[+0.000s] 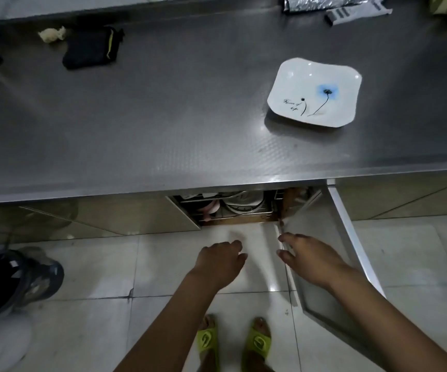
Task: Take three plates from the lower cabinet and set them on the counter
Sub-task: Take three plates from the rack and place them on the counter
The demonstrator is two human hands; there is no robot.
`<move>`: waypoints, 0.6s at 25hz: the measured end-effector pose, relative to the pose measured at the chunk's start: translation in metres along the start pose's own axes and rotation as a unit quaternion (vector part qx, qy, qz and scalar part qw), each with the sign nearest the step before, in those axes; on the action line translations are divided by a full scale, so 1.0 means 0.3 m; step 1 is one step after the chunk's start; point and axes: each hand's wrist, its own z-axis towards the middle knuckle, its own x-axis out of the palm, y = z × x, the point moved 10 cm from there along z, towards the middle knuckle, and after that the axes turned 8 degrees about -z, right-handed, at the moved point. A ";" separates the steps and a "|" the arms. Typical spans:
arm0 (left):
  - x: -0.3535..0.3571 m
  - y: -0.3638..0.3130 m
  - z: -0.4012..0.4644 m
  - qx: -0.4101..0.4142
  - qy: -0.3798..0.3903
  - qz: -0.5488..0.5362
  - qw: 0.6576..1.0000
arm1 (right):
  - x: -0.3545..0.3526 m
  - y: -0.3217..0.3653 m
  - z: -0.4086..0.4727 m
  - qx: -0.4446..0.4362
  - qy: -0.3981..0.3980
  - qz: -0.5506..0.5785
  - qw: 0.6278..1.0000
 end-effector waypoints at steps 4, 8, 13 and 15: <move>0.166 0.176 0.202 -0.002 0.019 0.032 0.999 | 0.209 0.012 0.236 0.026 -0.007 -0.029 0.999; 0.273 0.338 0.497 0.016 -0.017 0.080 0.997 | 0.380 -0.023 0.546 0.048 -0.058 -0.002 0.997; 0.391 0.522 0.920 -0.018 -0.116 0.002 0.993 | 0.597 -0.129 0.962 0.055 -0.104 -0.008 0.993; 0.425 0.587 1.052 -0.041 -0.163 -0.132 0.977 | 0.624 -0.190 1.081 0.077 -0.144 -0.008 0.986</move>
